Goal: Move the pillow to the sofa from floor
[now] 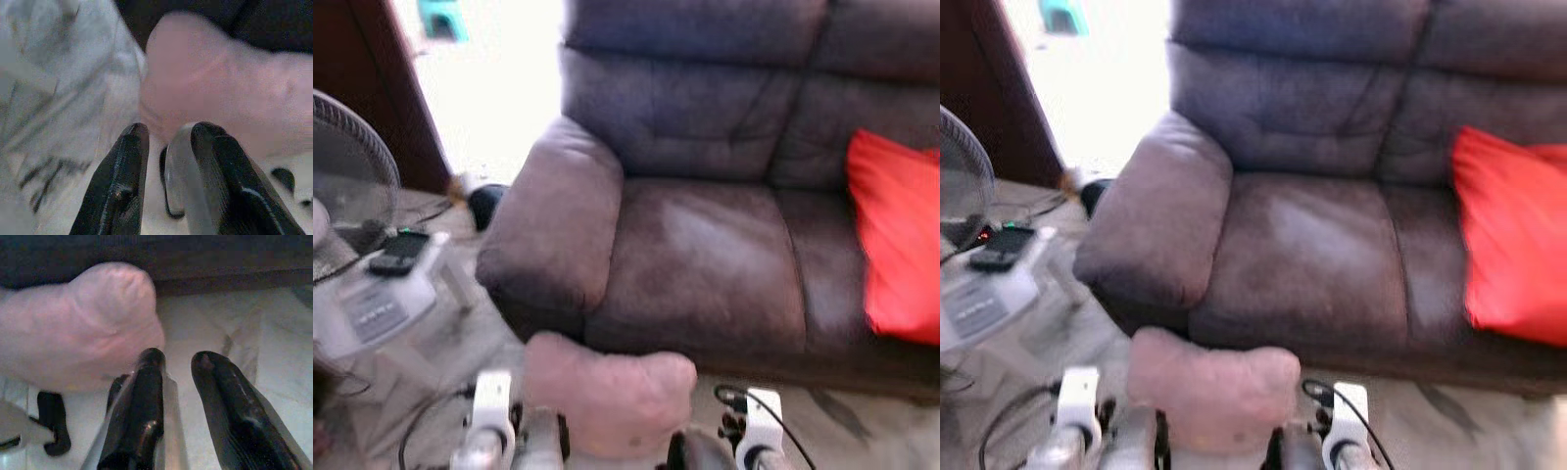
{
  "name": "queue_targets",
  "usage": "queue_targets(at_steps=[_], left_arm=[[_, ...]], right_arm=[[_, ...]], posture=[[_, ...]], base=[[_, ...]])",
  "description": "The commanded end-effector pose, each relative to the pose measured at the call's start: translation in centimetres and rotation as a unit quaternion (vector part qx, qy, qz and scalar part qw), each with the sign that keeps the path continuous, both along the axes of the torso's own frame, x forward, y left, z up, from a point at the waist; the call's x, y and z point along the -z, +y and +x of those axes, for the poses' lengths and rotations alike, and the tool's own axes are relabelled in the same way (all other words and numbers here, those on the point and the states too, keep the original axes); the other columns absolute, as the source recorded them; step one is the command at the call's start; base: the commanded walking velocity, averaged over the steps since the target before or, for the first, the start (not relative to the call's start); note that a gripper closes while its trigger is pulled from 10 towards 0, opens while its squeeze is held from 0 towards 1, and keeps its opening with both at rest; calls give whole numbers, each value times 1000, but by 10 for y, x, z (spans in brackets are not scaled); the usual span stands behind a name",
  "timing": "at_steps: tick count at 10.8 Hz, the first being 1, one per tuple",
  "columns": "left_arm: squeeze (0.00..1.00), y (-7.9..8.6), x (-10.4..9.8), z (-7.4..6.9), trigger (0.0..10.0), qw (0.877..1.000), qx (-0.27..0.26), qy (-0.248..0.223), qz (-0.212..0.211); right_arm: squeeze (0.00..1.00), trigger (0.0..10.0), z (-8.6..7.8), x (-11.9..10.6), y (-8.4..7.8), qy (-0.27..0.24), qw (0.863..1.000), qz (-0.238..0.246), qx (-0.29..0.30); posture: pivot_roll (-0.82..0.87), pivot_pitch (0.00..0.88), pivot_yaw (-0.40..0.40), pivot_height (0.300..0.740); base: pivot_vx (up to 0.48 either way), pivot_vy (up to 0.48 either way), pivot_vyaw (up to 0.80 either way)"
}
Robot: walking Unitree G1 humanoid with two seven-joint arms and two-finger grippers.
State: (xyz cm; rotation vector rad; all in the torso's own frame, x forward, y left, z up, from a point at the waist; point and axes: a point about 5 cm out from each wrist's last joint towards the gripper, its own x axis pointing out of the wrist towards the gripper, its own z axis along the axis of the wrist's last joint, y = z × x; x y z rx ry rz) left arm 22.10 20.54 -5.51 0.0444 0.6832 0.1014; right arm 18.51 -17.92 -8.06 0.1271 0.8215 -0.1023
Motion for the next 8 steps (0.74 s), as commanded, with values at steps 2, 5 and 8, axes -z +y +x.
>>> queue_targets(at_steps=[2, 5, 8], left_arm=[[0, -2, -22, 26, 10000, 997, -4, -79, -11], [0, -1, -42, 43, 10000, 989, 7, -148, -1], [0, -2, -57, 53, 10000, 978, 15, -206, -2]], right_arm=[[0, 10000, 0, -3, -6, -33, 999, -11, 30], [0, 10000, 57, -46, -24, -160, 986, -50, 18], [0, 10000, 75, -66, -24, -231, 972, -41, 8]], posture=[[71, 87, -66, 640], [71, 78, -63, 640], [68, 67, -60, 640]], base=[[0, 0, 0], [0, 0, 0], [0, 0, 0]])
